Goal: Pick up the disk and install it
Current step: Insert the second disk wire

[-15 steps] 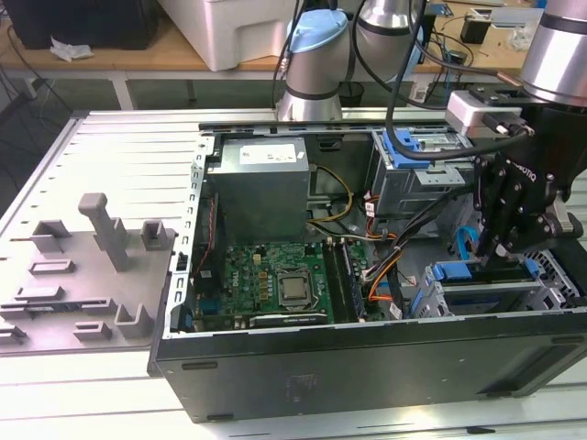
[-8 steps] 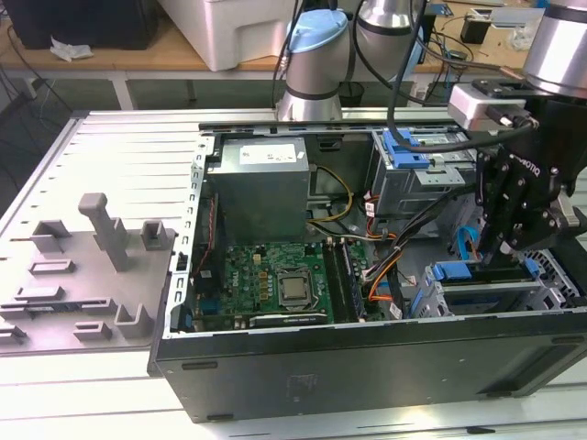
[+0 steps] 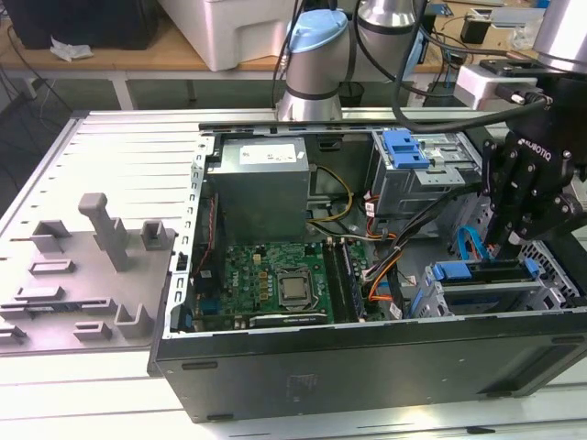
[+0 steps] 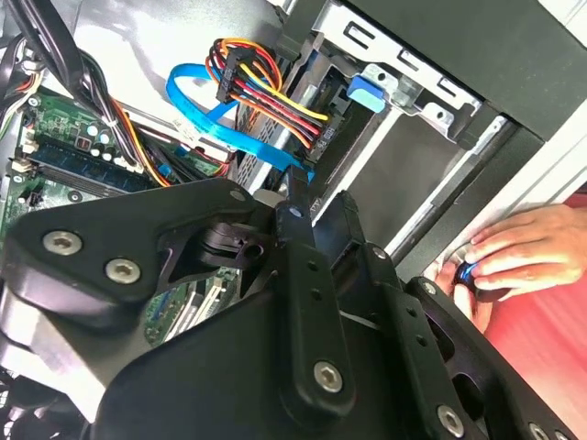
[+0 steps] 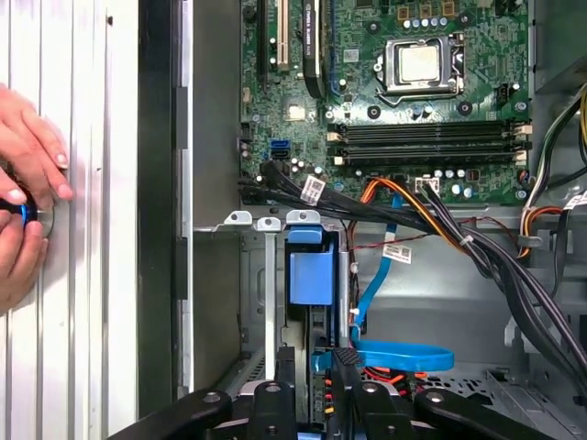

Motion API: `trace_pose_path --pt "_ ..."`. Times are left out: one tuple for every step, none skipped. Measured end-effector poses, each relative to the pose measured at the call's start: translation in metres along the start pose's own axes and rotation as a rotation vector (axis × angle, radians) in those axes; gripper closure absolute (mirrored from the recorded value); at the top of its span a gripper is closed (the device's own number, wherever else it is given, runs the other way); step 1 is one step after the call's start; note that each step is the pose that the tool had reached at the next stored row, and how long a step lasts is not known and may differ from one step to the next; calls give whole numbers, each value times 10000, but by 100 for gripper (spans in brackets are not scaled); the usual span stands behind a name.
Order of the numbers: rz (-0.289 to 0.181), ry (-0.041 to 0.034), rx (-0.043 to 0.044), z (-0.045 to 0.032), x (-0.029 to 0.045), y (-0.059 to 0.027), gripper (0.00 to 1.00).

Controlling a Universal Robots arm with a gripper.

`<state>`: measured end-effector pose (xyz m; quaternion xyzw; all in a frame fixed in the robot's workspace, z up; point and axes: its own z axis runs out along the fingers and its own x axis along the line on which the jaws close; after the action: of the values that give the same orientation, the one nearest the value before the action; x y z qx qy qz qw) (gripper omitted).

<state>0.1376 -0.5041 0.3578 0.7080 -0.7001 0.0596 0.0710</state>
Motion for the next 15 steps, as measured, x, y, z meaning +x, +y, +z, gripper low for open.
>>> trace_pose_path --pt "0 -1 0 1 0 0 70" --pt "0 0 0 1 -1 0 70" --pt "0 1 0 1 0 0 70" --pt "0 6 0 1 -1 0 70" --pt "-1 15 0 2 -1 0 70" --pt "-2 32 0 2 -2 1 70" --pt "1 61 -1 1 -1 3 70" --pt "1 86 0 1 -1 5 72" --pt "1 116 1 1 -1 7 85" --pt "1 137 1 1 -1 8 85" --pt "3 161 0 1 -1 9 85" --pt "3 174 1 0 0 9 89" --pt "3 175 1 1 -1 10 89" --pt "3 174 1 1 -1 10 89" --pt "3 174 1 1 -1 10 89"
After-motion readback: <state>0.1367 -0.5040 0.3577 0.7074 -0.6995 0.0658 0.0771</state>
